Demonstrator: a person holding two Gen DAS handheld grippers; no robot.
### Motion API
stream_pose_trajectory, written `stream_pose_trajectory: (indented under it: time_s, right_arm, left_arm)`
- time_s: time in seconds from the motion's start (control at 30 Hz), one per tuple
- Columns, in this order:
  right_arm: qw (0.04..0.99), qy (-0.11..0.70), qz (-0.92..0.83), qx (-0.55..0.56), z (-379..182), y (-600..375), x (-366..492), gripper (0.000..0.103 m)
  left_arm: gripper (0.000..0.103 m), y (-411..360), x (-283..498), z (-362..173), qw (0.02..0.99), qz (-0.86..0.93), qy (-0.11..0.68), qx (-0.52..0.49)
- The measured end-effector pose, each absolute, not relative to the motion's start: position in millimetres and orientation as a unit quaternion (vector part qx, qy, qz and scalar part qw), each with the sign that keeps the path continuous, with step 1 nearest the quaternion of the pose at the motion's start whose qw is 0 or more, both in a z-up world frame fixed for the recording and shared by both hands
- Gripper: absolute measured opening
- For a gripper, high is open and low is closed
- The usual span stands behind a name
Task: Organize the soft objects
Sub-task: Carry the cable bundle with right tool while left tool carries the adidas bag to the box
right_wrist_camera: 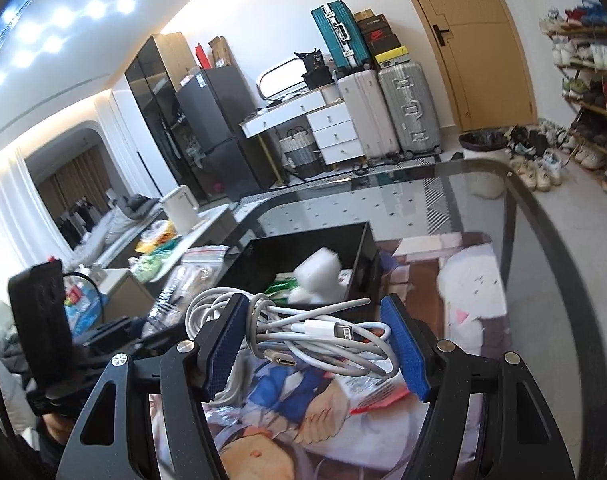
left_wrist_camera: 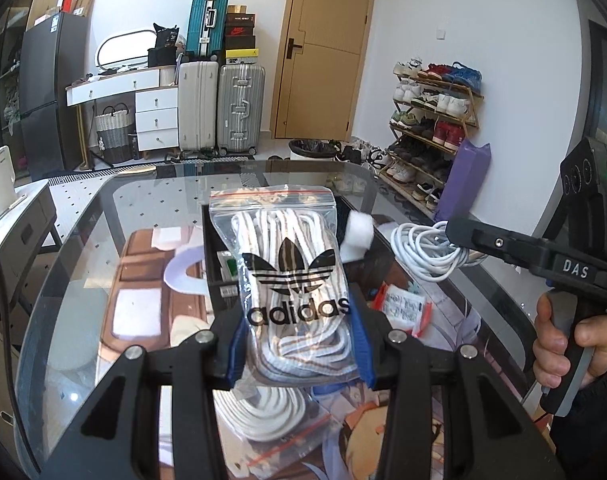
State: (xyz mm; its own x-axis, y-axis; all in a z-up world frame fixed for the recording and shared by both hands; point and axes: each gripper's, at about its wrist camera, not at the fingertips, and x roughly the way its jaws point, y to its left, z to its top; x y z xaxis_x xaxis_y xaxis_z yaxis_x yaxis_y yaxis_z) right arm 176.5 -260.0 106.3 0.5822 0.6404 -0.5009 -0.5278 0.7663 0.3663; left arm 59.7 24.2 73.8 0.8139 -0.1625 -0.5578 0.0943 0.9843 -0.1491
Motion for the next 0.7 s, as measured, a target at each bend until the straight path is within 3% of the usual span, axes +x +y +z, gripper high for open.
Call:
stream_pose_trajectory:
  time_s: [0.7]
  right_arm:
    - [0.905, 0.299, 0.297, -0.054, 114, -188, 233, 0.069]
  left_arm:
    - [0.042, 45, 116, 72, 0.948, -0.064, 0.305, -0.061]
